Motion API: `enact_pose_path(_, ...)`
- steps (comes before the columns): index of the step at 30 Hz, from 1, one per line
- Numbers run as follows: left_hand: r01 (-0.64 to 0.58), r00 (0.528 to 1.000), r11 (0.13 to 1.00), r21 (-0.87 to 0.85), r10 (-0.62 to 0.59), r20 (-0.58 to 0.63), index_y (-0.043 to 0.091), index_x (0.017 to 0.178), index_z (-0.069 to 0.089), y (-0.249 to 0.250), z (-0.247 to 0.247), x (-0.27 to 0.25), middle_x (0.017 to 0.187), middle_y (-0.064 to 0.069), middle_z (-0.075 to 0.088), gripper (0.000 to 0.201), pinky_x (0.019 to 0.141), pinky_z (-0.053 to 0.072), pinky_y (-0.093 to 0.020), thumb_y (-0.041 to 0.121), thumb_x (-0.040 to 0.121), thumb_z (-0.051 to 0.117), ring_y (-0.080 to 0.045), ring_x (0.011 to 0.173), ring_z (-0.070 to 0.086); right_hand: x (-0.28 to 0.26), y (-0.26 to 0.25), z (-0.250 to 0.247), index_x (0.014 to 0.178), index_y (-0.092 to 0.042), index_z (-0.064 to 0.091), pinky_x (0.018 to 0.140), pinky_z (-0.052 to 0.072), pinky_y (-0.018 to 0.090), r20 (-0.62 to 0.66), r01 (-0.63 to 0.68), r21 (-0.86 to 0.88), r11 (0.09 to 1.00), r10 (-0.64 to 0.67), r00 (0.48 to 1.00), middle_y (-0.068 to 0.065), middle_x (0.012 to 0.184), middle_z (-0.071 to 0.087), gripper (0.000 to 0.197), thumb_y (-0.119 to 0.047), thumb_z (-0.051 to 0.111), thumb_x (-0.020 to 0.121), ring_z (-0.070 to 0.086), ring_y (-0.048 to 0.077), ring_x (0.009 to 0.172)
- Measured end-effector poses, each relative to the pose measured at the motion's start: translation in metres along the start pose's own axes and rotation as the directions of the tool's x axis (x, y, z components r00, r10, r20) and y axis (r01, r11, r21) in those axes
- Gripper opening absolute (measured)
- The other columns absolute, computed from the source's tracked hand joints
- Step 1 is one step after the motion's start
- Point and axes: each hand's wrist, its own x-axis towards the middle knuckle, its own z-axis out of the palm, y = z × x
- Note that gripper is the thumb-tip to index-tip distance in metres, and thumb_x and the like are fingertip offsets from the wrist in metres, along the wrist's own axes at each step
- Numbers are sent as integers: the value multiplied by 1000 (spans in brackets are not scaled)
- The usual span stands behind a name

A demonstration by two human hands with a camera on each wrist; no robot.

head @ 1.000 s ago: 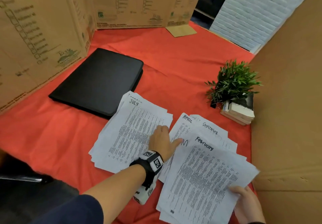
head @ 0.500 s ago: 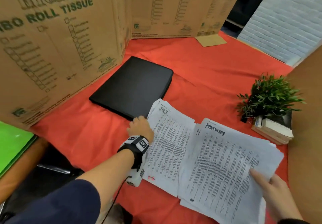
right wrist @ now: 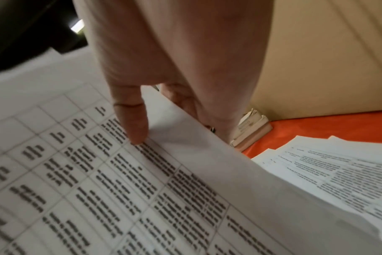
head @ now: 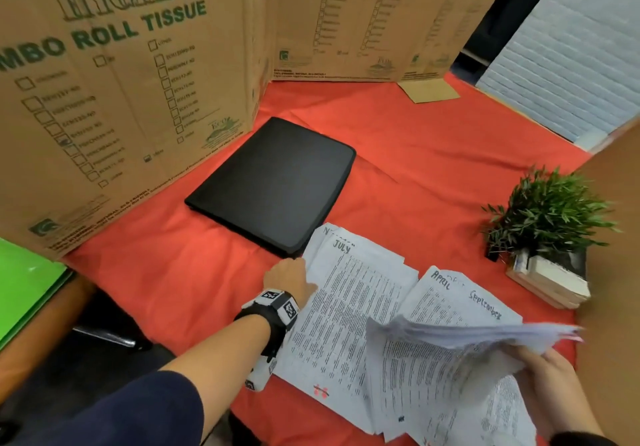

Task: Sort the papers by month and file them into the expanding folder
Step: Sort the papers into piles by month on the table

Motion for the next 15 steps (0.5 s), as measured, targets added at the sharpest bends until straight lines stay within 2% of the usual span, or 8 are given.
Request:
enact_pose_path(2,53,998,999,5,-53,44,9,121,49,7,4,-4,120,-7,56,73,90,49,-37,54,71,78,-26,111,57,1,-3,1,85,8,62,59,57,21,10,-10,45,999,10,1000,11,73,73,17,16,46,84,70,16,64)
enact_pose_path(3,74,995,997,21,-76,68,8,123,47,11,5,-7,121,-8,55,79,90,50,-37,52,67,82,-26,112,57,1,-2,0,85,8,62,60,58,22,16,-8,50,999,7,1000,12,76,73,18,16,47,83,70,17,66)
enact_pose_path(5,90,991,996,23,-92,98,8,119,51,16,7,-11,119,-9,58,66,87,52,-34,40,71,83,-26,109,59,5,2,-10,78,6,67,62,57,20,18,-1,75,997,0,1000,12,77,72,25,16,44,82,69,17,68)
enact_pose_path(8,7,994,999,52,-13,113,13,108,62,17,1,-11,114,-7,63,31,80,50,-32,30,84,73,-26,103,62,4,5,-16,79,1,70,69,57,22,35,47,116,992,-52,998,8,81,71,35,14,38,85,68,18,77)
enact_pose_path(12,-142,987,958,251,119,103,13,112,63,17,-26,-13,116,-8,64,29,79,47,-33,34,91,63,-28,106,63,2,11,-22,66,-8,72,67,55,21,56,77,77,994,-81,995,2,79,69,46,10,37,90,62,19,82)
enact_pose_path(13,-188,981,930,317,161,110,13,112,63,19,-35,-14,115,-8,64,31,78,46,-32,37,93,60,-27,106,63,2,12,-22,68,-8,72,72,54,27,52,66,80,995,-70,996,4,82,68,41,8,40,88,61,24,88)
enact_pose_path(15,-271,962,870,411,245,116,13,108,65,27,-54,-18,110,-7,66,36,74,43,-32,45,96,52,-28,102,64,2,15,-18,84,2,68,88,45,40,59,19,102,995,-25,998,11,89,66,19,-4,50,83,56,40,109)
